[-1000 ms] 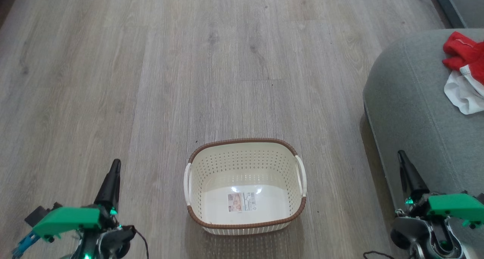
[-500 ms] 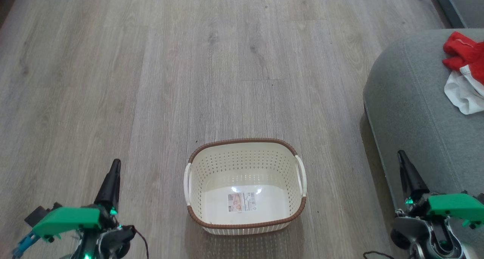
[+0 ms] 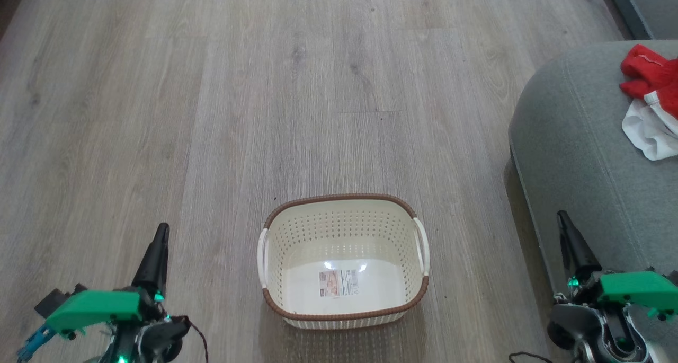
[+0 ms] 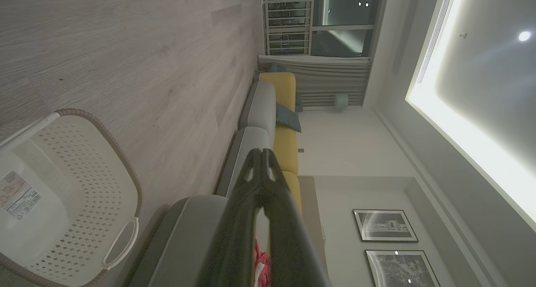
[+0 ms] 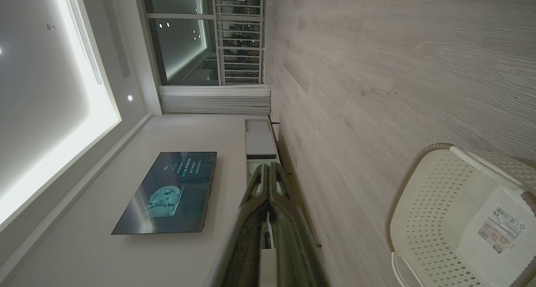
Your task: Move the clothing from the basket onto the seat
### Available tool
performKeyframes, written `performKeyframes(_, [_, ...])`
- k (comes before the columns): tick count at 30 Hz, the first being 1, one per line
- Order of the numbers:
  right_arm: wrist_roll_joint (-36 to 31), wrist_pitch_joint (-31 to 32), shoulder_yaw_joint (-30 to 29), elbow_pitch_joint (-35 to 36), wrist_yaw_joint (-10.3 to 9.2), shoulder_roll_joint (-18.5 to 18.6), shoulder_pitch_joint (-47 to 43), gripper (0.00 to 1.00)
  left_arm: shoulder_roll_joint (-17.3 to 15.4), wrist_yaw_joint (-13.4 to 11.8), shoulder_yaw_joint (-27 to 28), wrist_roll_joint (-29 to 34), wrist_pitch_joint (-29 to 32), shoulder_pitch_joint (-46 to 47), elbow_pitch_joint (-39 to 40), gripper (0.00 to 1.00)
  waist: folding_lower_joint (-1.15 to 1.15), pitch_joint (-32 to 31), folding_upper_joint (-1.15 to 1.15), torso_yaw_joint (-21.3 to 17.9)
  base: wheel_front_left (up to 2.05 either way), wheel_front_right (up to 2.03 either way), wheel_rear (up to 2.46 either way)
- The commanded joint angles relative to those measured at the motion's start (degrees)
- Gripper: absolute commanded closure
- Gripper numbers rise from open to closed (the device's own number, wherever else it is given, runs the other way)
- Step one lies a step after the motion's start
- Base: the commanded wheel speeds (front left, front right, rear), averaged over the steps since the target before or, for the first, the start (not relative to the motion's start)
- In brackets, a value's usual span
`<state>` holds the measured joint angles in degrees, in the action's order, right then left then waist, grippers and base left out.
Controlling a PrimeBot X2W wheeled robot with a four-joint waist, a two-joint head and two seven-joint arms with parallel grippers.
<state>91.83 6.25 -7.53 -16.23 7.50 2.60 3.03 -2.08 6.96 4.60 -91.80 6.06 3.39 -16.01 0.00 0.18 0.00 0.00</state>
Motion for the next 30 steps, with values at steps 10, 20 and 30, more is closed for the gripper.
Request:
performKeyframes(10, [0.3, 0.2, 1.0, 2.2, -0.01, 0.3, 3.2, 1.00, -0.8, 0.5, 1.9, -0.4, 0.4, 2.8, 2.0, 1.00, 0.00, 0.0, 0.00, 0.0, 0.00, 0.00, 0.00])
performKeyframes(20, [0.3, 0.2, 1.0, 2.2, -0.01, 0.3, 3.2, 1.00, -0.8, 0.5, 1.9, -0.4, 0.4, 2.8, 2.0, 1.00, 0.00, 0.0, 0.00, 0.0, 0.00, 0.00, 0.00])
performKeyframes(30, [0.3, 0.2, 1.0, 2.2, -0.01, 0.3, 3.2, 1.00, -0.8, 0.5, 1.9, -0.4, 0.4, 2.8, 2.0, 1.00, 0.00, 0.0, 0.00, 0.0, 0.00, 0.00, 0.00])
